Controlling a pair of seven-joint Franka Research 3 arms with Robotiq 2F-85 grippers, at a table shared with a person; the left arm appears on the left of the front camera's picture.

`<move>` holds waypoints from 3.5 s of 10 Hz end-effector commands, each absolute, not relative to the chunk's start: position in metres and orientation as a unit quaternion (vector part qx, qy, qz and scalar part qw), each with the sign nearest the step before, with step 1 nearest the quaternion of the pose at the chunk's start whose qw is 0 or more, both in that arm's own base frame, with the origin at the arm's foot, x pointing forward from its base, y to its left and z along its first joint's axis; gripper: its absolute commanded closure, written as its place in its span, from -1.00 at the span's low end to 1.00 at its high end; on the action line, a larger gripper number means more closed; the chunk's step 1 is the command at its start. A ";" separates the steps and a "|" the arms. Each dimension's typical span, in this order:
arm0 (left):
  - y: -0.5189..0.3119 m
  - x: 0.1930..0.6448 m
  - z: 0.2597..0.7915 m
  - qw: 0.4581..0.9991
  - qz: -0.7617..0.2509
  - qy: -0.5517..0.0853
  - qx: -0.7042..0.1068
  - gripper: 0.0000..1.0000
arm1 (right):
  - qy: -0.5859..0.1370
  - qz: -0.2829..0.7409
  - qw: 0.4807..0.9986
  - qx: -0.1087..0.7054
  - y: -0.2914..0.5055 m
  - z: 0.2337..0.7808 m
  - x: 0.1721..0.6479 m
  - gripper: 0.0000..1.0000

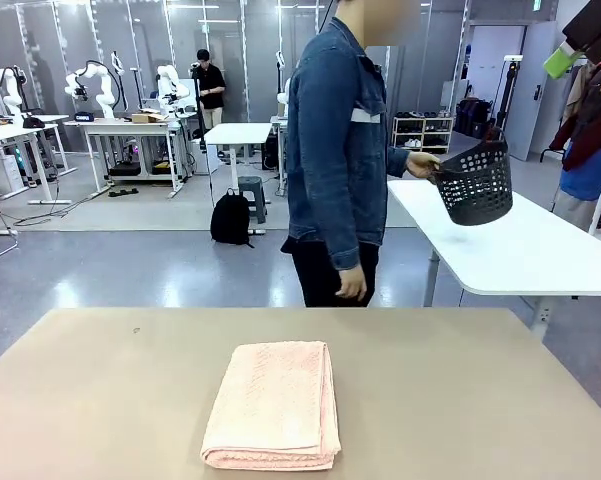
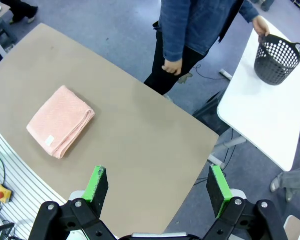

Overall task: Fold the towel.
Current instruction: Pick up the 100 cm Hotel Towel and place it on the left side of the table.

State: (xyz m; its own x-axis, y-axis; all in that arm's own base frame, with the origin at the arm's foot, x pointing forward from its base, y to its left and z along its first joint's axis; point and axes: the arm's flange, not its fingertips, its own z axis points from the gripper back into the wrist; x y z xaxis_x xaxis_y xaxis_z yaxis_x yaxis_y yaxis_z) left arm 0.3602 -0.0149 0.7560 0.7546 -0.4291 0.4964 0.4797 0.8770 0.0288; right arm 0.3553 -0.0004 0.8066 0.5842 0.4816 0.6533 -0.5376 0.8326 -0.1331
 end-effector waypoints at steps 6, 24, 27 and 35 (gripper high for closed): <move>-0.108 0.400 0.523 0.929 -0.198 -0.206 -0.235 -1.00 | -0.354 0.285 0.890 0.039 -0.001 0.807 0.355 -1.00; -0.205 0.439 0.263 0.877 -0.065 -0.106 -0.465 -1.00 | -0.354 0.285 0.890 0.039 -0.001 0.807 0.355 -1.00; -0.208 0.432 0.250 0.873 -0.057 -0.099 -0.474 -1.00 | -0.354 0.285 0.890 0.039 -0.001 0.807 0.355 -1.00; -0.210 0.430 0.246 0.870 -0.061 -0.093 -0.481 0.76 | -0.354 0.285 0.890 0.039 -0.001 0.807 0.355 -1.00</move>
